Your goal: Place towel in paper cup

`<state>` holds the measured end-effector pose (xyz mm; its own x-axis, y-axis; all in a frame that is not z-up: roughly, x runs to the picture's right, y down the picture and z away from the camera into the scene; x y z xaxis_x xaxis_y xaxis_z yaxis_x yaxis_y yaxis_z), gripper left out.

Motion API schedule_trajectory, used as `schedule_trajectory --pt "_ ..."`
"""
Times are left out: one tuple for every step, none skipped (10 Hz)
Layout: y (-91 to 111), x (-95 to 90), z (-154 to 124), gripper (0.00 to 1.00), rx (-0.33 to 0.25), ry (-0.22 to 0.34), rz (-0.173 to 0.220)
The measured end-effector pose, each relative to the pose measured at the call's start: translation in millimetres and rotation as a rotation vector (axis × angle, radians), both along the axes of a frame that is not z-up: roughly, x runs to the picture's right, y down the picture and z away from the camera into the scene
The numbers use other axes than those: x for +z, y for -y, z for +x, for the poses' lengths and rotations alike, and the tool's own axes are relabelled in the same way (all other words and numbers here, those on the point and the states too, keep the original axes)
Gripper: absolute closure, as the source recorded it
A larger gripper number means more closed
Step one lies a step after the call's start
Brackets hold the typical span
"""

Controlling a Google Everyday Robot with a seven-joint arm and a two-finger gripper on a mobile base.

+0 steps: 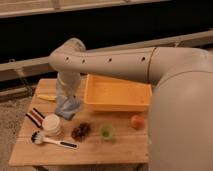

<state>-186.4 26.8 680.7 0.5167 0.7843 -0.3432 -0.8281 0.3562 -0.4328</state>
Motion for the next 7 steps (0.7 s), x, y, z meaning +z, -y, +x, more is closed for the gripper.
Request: schedule_trajectory --pt "-6 -3.2 -8 1.00 -0.015 0.017 -0.008" --pt "-13 -3.6 -14 1.00 -0.031 0.032 -0.018" --pt "-19 -4.6 -21 1.00 -0.046 0.044 -0.027" --pt "-25 -4.4 -29 1.00 -0.060 0.059 -0.034" --pt "-30 -1.2 -39 1.00 -0.071 0.075 -0.042" --pt "-36 4.5 -46 1.00 -0.079 0.083 -0.050" --pt "-39 9.4 -51 1.00 -0.086 0.092 -0.058"
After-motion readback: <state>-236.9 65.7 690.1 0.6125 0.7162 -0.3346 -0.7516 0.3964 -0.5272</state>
